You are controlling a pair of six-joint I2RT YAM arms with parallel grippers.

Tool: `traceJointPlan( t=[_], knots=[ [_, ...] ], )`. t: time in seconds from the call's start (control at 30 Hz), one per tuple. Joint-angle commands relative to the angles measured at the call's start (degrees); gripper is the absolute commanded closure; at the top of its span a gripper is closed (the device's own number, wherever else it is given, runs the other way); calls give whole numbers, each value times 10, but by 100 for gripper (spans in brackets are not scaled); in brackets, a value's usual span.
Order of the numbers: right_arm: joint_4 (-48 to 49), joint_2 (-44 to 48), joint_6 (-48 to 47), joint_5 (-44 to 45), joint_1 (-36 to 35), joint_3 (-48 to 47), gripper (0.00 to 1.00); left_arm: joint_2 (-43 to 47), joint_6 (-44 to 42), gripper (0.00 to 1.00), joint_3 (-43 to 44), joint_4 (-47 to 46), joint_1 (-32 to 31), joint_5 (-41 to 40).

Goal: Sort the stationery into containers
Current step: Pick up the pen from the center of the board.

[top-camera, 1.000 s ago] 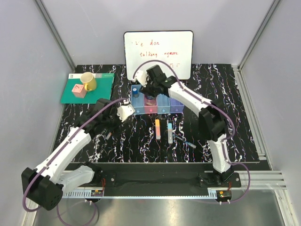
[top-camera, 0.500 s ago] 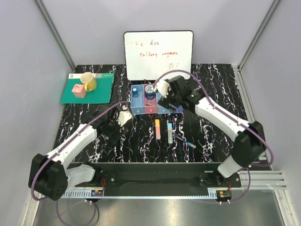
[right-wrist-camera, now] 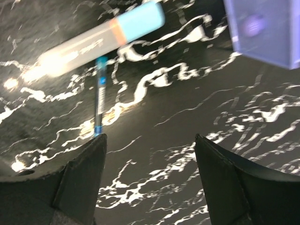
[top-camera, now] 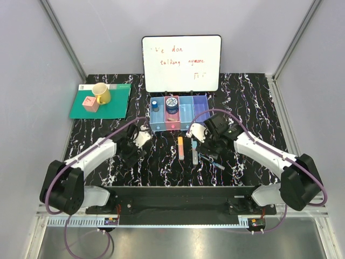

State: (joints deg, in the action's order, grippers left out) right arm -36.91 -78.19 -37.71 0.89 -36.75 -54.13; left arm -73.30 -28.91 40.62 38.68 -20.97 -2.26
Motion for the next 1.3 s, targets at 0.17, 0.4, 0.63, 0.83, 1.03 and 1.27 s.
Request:
traceJointPlan(
  t=[0.17,0.4,0.63,0.83,1.03,1.27],
  knots=[
    [6,34,-1,-30,-2,45,20,-55,-19,12,7,-59,47,37],
    [12,36,4,-30,-2,66,24,-112,-26,23,33,-62,79,70],
    [17,35,11,-33,-2,83,26,-140,-32,49,43,-62,85,87],
    [21,36,10,-33,-2,104,27,-139,-27,67,36,-52,86,90],
    [23,35,19,-41,-2,124,26,-133,-25,93,32,-43,86,91],
    [40,28,23,-50,-2,139,27,-120,-19,100,48,-30,86,97]
  ],
)
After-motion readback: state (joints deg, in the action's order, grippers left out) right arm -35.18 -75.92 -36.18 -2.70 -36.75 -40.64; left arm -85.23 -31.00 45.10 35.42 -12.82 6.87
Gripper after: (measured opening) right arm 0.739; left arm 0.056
